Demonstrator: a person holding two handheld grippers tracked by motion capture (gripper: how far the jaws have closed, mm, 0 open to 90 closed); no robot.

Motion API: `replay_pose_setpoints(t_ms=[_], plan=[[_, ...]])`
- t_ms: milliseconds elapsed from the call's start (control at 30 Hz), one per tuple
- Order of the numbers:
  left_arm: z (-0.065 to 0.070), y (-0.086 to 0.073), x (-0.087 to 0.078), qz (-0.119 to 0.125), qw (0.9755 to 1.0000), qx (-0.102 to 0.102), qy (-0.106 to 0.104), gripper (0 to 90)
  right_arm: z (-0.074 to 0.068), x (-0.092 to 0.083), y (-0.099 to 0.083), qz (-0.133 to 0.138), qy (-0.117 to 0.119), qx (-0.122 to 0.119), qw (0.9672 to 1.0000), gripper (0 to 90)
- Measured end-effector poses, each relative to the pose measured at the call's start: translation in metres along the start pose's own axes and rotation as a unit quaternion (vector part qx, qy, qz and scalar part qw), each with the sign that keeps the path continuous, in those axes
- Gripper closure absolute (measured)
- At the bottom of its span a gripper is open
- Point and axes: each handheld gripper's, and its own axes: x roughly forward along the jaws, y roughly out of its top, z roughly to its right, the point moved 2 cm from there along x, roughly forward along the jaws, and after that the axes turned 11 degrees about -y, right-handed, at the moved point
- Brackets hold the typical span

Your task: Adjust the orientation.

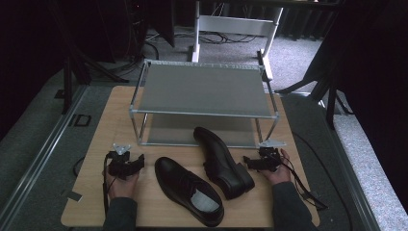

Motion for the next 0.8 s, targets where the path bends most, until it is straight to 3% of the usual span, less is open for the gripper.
replay_pose_setpoints(t_ms=[267,600,800], plan=[[0.019,0.002,-0.013,0.002,0.9996,0.024,-0.017,40.0,0.0,0.0,0.0,-0.001,0.0,0.0,1.0,10.8],[0.035,0.002,-0.028,0.006,0.9987,0.024,-0.043,40.8,0.0,0.0,0.0,0.0,0.0,0.0,1.0,10.8],[0.052,0.003,-0.039,0.007,0.9971,0.045,-0.062,40.7,0.0,0.0,0.0,-0.001,0.0,0.0,1.0,10.8]])
